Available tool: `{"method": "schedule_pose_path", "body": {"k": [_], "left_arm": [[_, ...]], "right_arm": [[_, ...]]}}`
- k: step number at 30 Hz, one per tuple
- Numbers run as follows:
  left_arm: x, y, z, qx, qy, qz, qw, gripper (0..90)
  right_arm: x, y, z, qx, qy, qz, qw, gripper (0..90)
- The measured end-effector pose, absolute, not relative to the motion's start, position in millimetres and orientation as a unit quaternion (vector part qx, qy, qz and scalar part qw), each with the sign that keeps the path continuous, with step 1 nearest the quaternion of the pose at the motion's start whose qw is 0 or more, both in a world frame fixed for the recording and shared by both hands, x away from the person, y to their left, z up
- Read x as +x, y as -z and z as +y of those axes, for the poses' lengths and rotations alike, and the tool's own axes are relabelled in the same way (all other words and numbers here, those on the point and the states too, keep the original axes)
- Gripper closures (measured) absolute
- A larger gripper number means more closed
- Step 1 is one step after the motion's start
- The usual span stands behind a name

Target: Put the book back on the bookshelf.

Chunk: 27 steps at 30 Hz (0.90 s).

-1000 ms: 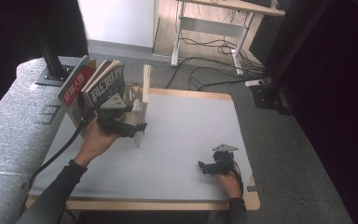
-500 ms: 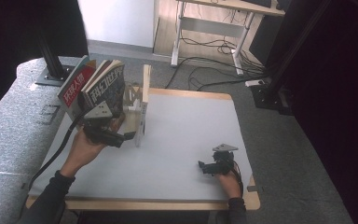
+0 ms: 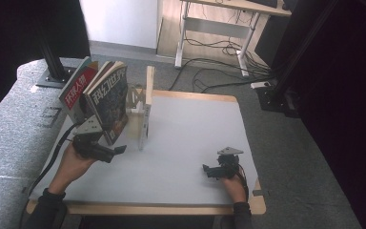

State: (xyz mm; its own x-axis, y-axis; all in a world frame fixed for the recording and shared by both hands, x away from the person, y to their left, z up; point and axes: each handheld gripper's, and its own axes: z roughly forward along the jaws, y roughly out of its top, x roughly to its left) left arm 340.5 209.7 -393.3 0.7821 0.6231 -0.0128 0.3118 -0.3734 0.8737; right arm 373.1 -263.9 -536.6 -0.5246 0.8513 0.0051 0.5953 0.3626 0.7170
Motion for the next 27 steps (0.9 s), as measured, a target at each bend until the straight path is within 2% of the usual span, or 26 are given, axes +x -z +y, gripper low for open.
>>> {"method": "schedule_pose_path", "body": {"k": [27], "left_arm": [[334.4,461.4,240.9,0.820,-0.158,0.320,0.448,0.0]], "right_arm": [[373.0,536.5,-263.7,0.451,-0.341,0.803,0.189,0.0]]}}
